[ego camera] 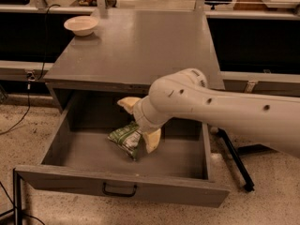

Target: Pick green jalapeno chip bag from top drawer and place on counter

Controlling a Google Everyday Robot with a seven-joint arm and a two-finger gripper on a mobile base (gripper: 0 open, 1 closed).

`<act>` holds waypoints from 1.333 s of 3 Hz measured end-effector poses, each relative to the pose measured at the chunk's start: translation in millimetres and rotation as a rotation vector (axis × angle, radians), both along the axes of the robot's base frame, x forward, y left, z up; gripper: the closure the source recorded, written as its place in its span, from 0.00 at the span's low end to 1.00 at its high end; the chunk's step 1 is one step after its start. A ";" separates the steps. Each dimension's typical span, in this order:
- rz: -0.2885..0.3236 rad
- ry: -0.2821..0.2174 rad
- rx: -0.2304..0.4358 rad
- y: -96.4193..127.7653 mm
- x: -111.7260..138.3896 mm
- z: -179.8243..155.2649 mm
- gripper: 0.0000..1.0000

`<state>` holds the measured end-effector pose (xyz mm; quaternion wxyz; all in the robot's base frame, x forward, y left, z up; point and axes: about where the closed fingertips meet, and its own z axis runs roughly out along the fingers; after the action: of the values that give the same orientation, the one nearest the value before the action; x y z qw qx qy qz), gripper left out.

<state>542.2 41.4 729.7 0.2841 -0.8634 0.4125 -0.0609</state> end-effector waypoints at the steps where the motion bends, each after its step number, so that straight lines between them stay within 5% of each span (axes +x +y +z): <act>1: 0.077 -0.078 -0.069 10.7 17.7 -34.3 0.00; 4: 0.096 -0.115 -0.077 5.2 45.0 -71.5 0.73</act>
Offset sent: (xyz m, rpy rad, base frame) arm 0.0531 0.0048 -0.0806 -0.0966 -0.1102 0.1053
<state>587.3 46.6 658.2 0.2764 -0.8875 0.3511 -0.1125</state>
